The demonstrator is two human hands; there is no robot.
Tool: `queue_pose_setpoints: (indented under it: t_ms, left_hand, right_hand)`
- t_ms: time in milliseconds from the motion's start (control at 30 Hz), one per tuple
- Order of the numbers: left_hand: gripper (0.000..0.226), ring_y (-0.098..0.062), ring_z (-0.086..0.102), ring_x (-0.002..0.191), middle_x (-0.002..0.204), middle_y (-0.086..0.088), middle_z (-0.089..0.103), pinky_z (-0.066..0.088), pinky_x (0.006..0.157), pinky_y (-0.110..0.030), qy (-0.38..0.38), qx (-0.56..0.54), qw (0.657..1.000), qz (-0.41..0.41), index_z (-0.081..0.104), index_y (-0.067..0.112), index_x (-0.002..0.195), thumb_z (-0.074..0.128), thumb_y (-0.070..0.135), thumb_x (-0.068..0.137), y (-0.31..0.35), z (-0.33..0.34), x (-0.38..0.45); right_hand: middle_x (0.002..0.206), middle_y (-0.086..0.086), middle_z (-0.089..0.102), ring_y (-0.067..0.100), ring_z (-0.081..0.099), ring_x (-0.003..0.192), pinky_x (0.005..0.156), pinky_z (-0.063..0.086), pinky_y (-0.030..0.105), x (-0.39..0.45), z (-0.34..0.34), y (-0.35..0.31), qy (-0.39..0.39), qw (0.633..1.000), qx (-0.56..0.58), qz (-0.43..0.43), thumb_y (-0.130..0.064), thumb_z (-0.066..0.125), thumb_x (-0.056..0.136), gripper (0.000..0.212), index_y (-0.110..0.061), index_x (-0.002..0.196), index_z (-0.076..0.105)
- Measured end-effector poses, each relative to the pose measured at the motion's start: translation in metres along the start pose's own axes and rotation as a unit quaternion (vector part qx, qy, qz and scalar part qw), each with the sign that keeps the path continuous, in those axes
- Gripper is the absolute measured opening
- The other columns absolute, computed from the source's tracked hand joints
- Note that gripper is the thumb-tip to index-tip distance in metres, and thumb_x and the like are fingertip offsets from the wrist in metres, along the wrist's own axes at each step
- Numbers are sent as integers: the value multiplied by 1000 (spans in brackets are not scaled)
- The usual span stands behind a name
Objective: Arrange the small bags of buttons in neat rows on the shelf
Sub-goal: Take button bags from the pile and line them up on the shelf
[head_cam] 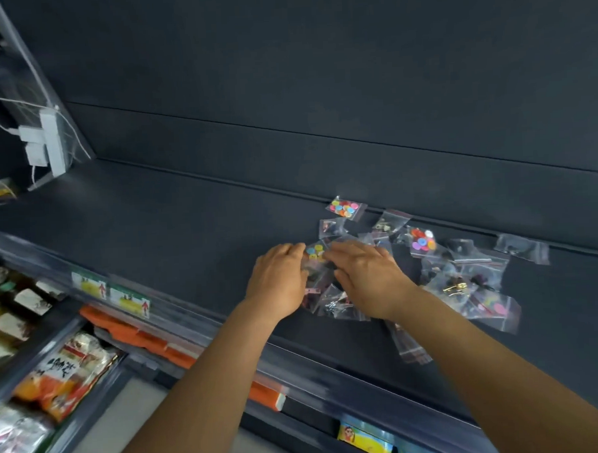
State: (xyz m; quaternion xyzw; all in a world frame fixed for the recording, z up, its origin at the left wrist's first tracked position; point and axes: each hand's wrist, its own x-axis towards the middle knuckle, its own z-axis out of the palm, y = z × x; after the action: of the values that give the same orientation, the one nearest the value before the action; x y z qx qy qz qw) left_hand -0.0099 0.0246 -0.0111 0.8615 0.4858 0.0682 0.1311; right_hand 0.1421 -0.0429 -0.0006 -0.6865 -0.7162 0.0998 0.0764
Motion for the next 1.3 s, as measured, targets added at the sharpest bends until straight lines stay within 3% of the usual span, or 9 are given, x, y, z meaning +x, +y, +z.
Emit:
queue_pose_setpoints:
  t_ms: [233, 333, 433, 567, 733, 800, 900, 1133, 1300]
  left_hand:
    - [59, -22, 42, 127, 138, -1, 50, 30, 108, -36, 26, -38, 999, -24, 33, 18, 145, 58, 22, 93, -9, -6, 2]
    - [45, -20, 46, 118, 126, 0, 57, 34, 102, -32, 40, -44, 998, -33, 49, 20, 134, 62, 19, 90, -15, -7, 0]
    - [25, -18, 50, 110, 114, 2, 59, 39, 97, -31, 34, -66, 997, -36, 60, 19, 114, 61, 16, 90, -19, -8, 1]
    - [7, -16, 55, 98, 96, 7, 58, 41, 84, -25, 54, -83, 994, -44, 61, 18, 95, 57, 13, 92, -19, -12, 2]
    - [33, -15, 55, 111, 121, 3, 60, 43, 97, -30, 40, -128, 990, -50, 54, 18, 126, 55, 16, 93, -15, -18, 4]
    - [40, -15, 53, 116, 129, 3, 57, 41, 100, -29, 35, -158, 985, -54, 47, 19, 135, 53, 16, 95, -12, -20, 6]
    - [44, -19, 56, 111, 132, 4, 56, 43, 98, -30, 30, -185, 981, -38, 43, 21, 138, 52, 18, 96, -4, -23, 8]
    - [39, -13, 57, 110, 120, 5, 64, 43, 89, -25, -3, -225, 974, -5, 49, 19, 133, 54, 21, 95, 22, -24, 25]
    - [21, -15, 62, 93, 97, 3, 66, 48, 79, -27, 34, -285, 957, -53, 61, 17, 111, 60, 25, 92, 35, -12, 35]
  right_hand:
    - [125, 1, 55, 22, 44, 121, 108, 26, 38, 30, 3, 7, 20, 993, -97, 66, -30, 37, 96, 31, -22, 118, 57]
    - [135, 2, 48, 23, 39, 127, 109, 27, 39, 42, 2, 4, 35, 997, -56, 49, -24, 41, 95, 35, -23, 130, 49]
    - [152, -4, 29, 21, 24, 140, 114, 19, 42, 53, 7, 1, -19, 999, -28, -9, -20, 42, 96, 53, -27, 147, 27]
    - [144, -1, 39, 23, 29, 134, 110, 24, 41, 62, 9, 2, -20, 999, -39, 20, -25, 50, 94, 50, -28, 142, 35]
    - [113, 1, 62, 24, 49, 113, 92, 38, 34, 59, 3, 7, 34, 998, 19, 54, -30, 58, 90, 23, -23, 112, 60]
    - [100, 3, 64, 23, 57, 97, 77, 46, 29, 55, -1, 9, 72, 989, 109, 73, -23, 61, 87, 11, -20, 98, 61]
    - [83, -2, 59, 17, 55, 75, 54, 39, 23, 51, -14, 12, 99, 966, 208, 119, -19, 63, 85, 10, -22, 88, 54]
    - [57, -8, 46, 5, 41, 49, 43, 31, 14, 42, -21, 19, 117, 935, 292, 163, -17, 67, 83, 30, -26, 64, 46]
    - [71, -4, 61, 10, 54, 61, 54, 41, 20, 38, -15, 17, 80, 937, 306, 147, -23, 66, 86, 8, -16, 88, 62]
